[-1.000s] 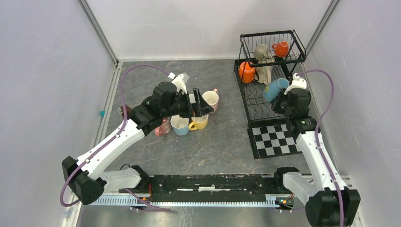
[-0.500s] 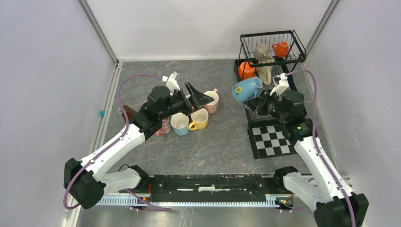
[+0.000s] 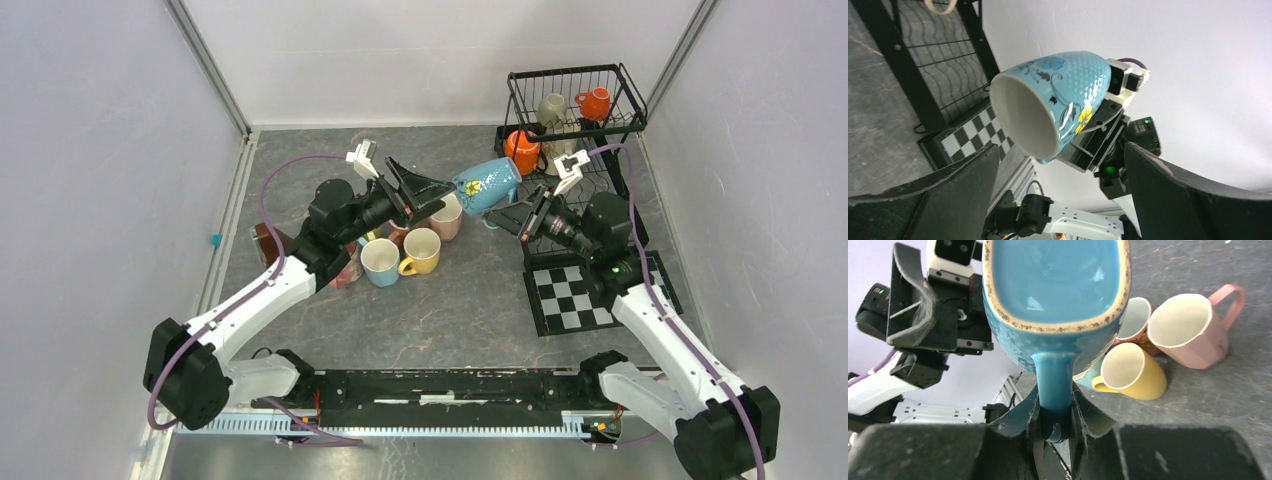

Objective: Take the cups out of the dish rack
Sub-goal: Place the cup at the center of the board.

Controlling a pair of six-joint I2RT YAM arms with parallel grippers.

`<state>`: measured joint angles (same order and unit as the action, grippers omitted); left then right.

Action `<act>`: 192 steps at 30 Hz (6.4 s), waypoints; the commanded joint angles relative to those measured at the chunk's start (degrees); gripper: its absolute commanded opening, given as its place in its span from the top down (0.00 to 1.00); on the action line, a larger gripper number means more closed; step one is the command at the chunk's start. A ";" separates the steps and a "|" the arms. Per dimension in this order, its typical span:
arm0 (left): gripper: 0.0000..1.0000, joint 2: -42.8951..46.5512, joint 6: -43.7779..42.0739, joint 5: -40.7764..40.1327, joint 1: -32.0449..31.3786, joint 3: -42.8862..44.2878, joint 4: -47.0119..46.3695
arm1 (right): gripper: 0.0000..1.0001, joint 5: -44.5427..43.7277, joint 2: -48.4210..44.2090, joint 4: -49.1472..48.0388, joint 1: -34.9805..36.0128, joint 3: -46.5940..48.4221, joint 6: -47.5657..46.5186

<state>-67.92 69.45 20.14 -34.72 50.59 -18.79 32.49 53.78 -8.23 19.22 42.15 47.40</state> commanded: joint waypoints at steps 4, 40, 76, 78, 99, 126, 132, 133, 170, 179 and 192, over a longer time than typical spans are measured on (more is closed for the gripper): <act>0.03 -2.58 9.25 3.89 0.53 -0.93 -15.54 | 1.00 1.98 0.75 -12.86 3.71 -0.29 4.67; 0.68 -8.41 34.35 5.74 -1.83 -3.74 -39.40 | 1.00 -6.58 3.00 -30.82 10.97 -8.03 7.72; 0.98 0.42 -0.99 7.45 -0.79 14.07 8.40 | 0.02 -31.77 -13.61 17.18 11.05 1.70 -15.91; 0.98 0.51 -4.15 7.76 -0.81 15.58 13.20 | 0.02 -34.08 -13.56 19.79 11.05 2.94 -16.94; 0.98 -16.89 -31.75 -12.66 -12.96 39.66 56.19 | 0.02 -47.65 -11.75 35.31 11.09 16.74 -21.10; 0.98 -44.44 -32.97 -30.19 -20.01 52.37 61.40 | 0.02 -51.58 -13.77 39.47 11.09 21.01 -21.19; 0.98 -48.45 -34.71 -30.80 -20.04 55.15 63.98 | 0.02 -50.90 -13.41 39.38 11.03 21.04 -21.13; 0.98 -49.04 -34.97 -30.88 -19.99 55.48 64.41 | 0.02 -50.88 -13.40 39.34 11.08 20.92 -21.20; 0.63 -53.64 -40.01 -33.04 -20.03 59.21 68.19 | 0.02 -49.89 -14.36 39.30 11.08 18.98 -20.81; 0.53 -50.00 -40.28 -31.50 -20.19 59.34 68.12 | 0.02 -49.80 -14.57 39.44 11.08 19.19 -21.02; 0.01 -37.78 -39.13 -27.29 -20.67 56.24 64.65 | 0.02 -48.48 -13.38 37.12 11.07 18.33 -21.76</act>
<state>-112.99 31.53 -8.64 -55.27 107.53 49.10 -16.53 39.79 31.73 30.33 60.95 26.76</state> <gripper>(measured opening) 0.861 0.979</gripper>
